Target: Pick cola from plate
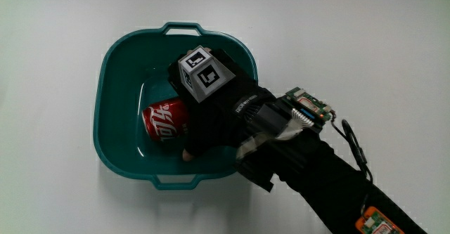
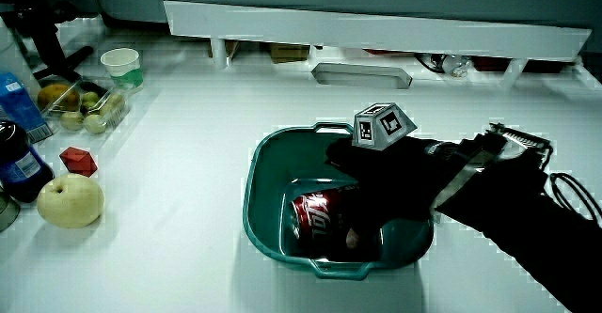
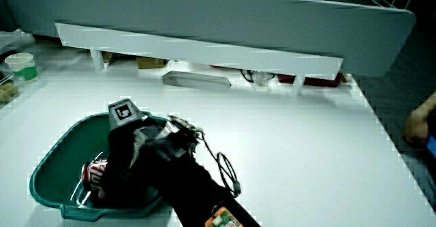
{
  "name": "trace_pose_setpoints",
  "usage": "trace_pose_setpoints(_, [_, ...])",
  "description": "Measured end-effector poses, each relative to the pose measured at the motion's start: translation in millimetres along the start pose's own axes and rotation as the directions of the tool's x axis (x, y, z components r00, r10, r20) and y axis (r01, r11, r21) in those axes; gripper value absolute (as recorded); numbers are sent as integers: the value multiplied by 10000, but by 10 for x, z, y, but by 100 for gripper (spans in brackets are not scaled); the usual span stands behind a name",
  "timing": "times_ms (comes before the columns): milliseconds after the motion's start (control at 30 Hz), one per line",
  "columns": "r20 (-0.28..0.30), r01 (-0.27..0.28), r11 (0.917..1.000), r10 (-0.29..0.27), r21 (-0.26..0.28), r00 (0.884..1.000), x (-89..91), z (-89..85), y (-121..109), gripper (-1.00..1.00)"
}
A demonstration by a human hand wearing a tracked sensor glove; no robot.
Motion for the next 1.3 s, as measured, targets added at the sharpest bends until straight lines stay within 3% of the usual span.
trace_pose_setpoints(67, [-51,-108,9996,107,-274,9999,-17,-35,60,0])
trace_pose_setpoints(100, [-93,-158,9998,158,-94,9998,-20,-29,62,0])
trace_pose_setpoints(200, [-127,-67,9993,63,-373,9999,-20,-65,127,0])
trace_pose_setpoints(300, [-179,-127,9999,125,-100,9998,-29,-59,129,0])
trace_pose_setpoints(367, [-206,-301,9991,295,-300,9994,-49,-72,145,0])
trace_pose_setpoints(567, [52,-240,9992,238,328,9997,-69,-60,133,0])
trace_pose_setpoints(600, [-48,-424,9990,425,161,9991,-68,-61,142,5])
trace_pose_setpoints(667, [-62,-508,9955,515,802,9987,-67,-44,110,15])
trace_pose_setpoints(800, [-61,-401,9951,408,899,9991,-57,-35,115,35])
trace_pose_setpoints(833, [-103,-504,9966,512,648,9986,-56,-40,129,40])
trace_pose_setpoints(933, [-10,-472,9954,475,837,9989,-63,-44,134,55])
trace_pose_setpoints(1033, [-36,-688,9926,695,1001,9976,-69,-48,126,70])
trace_pose_setpoints(1100, [223,-636,9879,611,1416,9979,-81,-29,93,80])
trace_pose_setpoints(1233, [251,-613,9859,581,1557,9980,-76,-37,94,100])
trace_pose_setpoints(1300, [279,-808,9811,771,1760,9966,-86,-35,76,100])
